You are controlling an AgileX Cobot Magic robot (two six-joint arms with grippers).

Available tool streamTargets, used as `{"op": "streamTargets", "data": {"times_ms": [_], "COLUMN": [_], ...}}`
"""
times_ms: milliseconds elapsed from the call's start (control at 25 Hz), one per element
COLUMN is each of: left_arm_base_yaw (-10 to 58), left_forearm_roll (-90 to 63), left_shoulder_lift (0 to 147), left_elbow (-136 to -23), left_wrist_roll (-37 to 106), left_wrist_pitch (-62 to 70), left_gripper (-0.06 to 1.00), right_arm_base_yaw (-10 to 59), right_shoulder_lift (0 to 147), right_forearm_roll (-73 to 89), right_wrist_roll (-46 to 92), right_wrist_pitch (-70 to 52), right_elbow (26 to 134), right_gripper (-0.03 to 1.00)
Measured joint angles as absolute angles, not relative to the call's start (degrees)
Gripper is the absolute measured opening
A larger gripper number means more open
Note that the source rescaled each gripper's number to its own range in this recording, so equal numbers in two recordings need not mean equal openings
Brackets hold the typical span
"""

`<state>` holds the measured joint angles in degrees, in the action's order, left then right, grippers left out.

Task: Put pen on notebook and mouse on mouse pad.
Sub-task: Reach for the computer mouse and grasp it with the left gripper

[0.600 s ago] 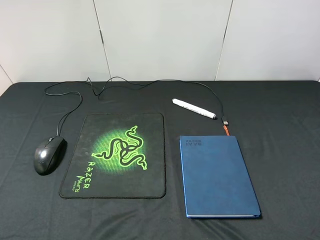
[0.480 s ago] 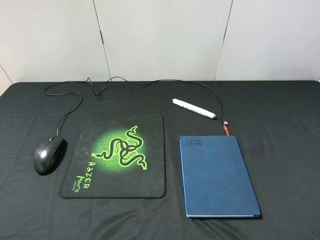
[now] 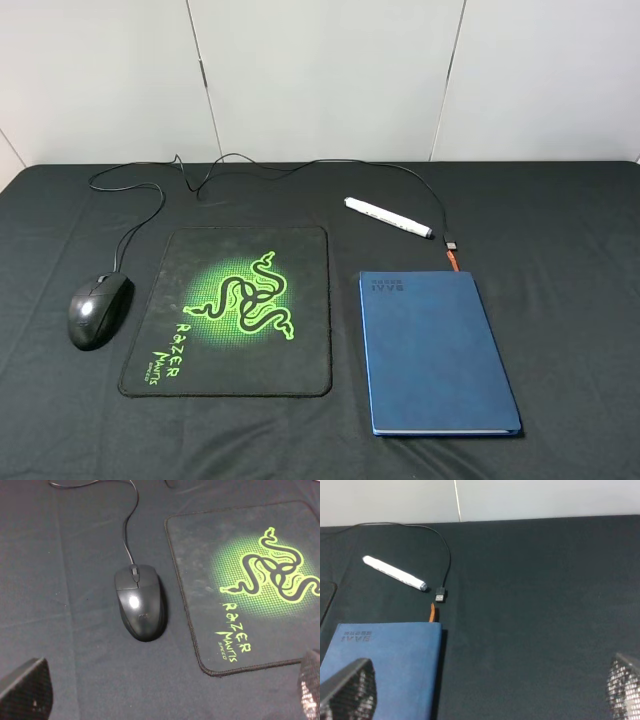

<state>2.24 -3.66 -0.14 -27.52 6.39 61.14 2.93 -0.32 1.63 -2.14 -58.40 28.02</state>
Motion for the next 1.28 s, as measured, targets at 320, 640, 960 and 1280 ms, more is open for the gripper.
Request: {"op": "streamTargets", "data": {"times_ms": [320, 640, 960, 1280], "left_arm_base_yaw": [2.2, 2.2, 2.2, 2.2], "left_forearm_roll": [-3.7, -3.7, -3.5, -2.4], "left_shoulder_lift": [-0.1, -0.1, 6.2, 18.9], "left_elbow": [-27.5, -27.5, -31.1, -36.1], "left_wrist_roll": [6.4, 6.4, 6.4, 6.4], "left_wrist_pitch": [61.1, 61.1, 61.4, 61.1], "left_gripper": [0.95, 0.95, 0.95, 0.95], "right_arm_base_yaw": [2.9, 2.9, 2.9, 2.9], "right_shoulder_lift": [-0.3, -0.3, -0.3, -0.3], "right_forearm_roll": [1.6, 1.6, 1.6, 1.6], "right_wrist_roll": [-2.1, -2.1, -2.1, -2.1], "right_wrist_pitch": [-58.4, -58.4, -58.4, -58.4], "right_elbow": [28.0, 28.0, 28.0, 28.0], "right_gripper": [1.0, 1.0, 1.0, 1.0]}}
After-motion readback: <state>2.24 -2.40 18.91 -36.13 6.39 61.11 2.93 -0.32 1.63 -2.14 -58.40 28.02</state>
